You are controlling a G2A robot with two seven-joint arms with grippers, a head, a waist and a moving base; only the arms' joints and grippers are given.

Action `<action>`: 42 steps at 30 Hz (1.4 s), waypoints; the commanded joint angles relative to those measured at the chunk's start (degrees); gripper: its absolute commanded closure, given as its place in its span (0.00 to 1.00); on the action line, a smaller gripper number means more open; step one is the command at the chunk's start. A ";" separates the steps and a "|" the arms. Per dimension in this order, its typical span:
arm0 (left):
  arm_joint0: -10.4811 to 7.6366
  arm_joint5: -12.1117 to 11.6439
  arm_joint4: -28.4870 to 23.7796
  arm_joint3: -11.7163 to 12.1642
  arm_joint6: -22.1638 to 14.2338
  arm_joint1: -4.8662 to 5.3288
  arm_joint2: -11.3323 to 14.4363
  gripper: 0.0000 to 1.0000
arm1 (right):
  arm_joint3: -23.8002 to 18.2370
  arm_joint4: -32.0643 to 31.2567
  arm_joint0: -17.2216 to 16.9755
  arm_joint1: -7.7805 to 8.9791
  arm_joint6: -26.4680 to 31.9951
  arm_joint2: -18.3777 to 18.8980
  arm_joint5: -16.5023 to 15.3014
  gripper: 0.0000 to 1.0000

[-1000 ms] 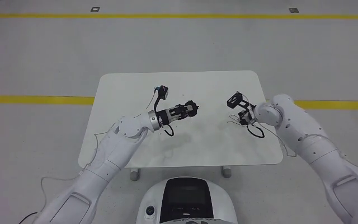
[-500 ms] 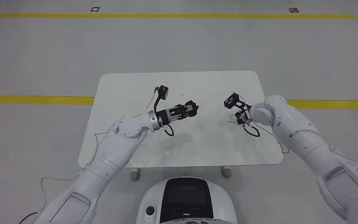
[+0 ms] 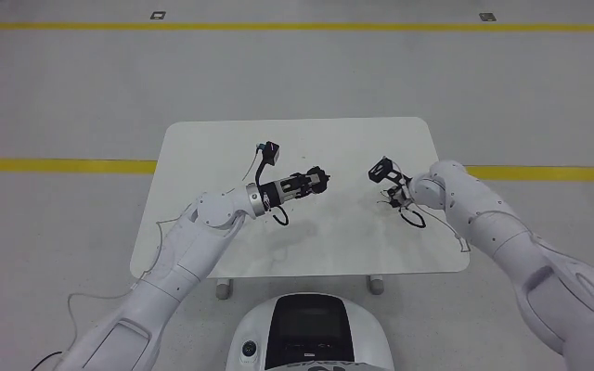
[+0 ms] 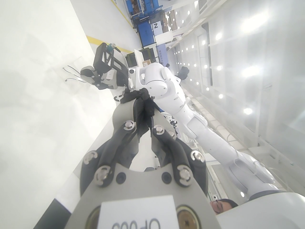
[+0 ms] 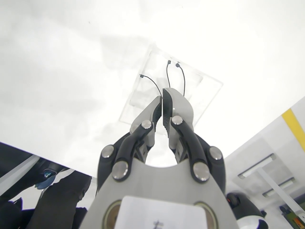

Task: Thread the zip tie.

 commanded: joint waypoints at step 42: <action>0.00 0.00 0.00 0.00 0.00 0.00 0.00 1.00 | 12.73 2.33 4.50 -6.54 -6.05 -9.01 0.00 0.91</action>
